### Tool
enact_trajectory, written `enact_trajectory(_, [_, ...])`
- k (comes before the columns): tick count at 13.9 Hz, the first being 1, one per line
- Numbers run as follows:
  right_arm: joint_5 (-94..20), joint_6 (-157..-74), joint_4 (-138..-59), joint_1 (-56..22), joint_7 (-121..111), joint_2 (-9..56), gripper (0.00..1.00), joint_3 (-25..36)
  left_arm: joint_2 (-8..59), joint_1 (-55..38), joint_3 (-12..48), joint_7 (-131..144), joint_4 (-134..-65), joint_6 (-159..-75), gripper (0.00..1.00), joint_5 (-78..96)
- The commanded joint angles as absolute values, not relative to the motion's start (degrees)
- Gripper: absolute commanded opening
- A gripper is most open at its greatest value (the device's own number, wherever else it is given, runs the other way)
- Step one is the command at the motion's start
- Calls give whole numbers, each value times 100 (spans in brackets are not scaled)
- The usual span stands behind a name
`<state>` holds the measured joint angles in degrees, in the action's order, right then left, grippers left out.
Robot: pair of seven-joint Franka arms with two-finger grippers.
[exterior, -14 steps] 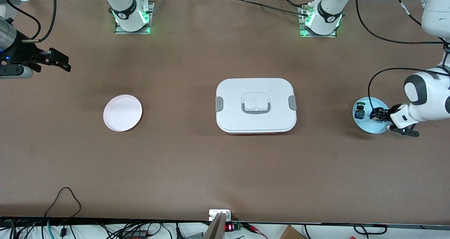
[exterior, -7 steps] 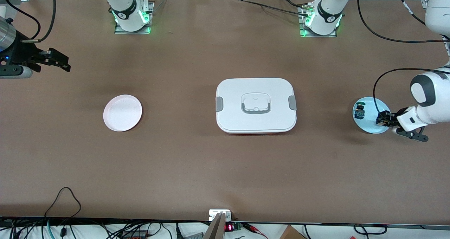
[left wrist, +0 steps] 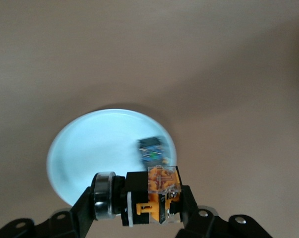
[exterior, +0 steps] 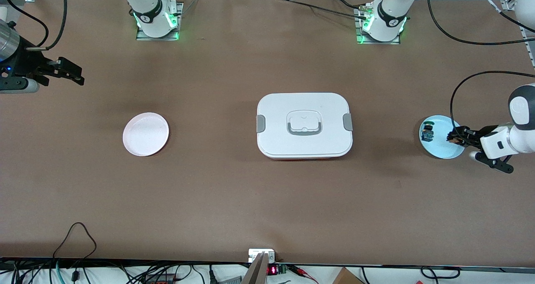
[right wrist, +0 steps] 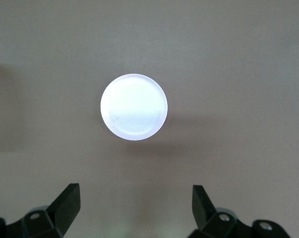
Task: Transfer orange switch to right arm and place
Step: 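Lift the orange switch with the left gripper and carry it over the box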
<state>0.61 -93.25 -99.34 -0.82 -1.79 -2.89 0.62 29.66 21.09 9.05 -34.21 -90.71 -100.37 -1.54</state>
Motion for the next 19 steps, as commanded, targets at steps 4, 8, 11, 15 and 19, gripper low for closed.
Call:
enact_trajectory(4, [44,-9378,-10011,-79,-132,-378,100,35,2874,2188,1502,-3568,-8605,-8598,15,746])
enact_trajectory(8, [53,-9343,-10002,-62,-132,-360,100,35,2628,2223,2003,-3629,-8622,-8209,12,1623])
enact_trajectory(11, [62,-9334,-9958,-70,-132,-325,100,35,2654,2206,2136,-4559,-8692,-8209,12,2703])
enact_trajectory(15, [44,-9325,-9756,-44,-193,-202,100,62,2733,2162,2372,-6315,-8920,-8218,12,4076])
enact_trajectory(19, [44,-9325,-9756,-53,-193,-193,100,62,2698,2241,2864,-8478,-9324,-8262,12,5165])
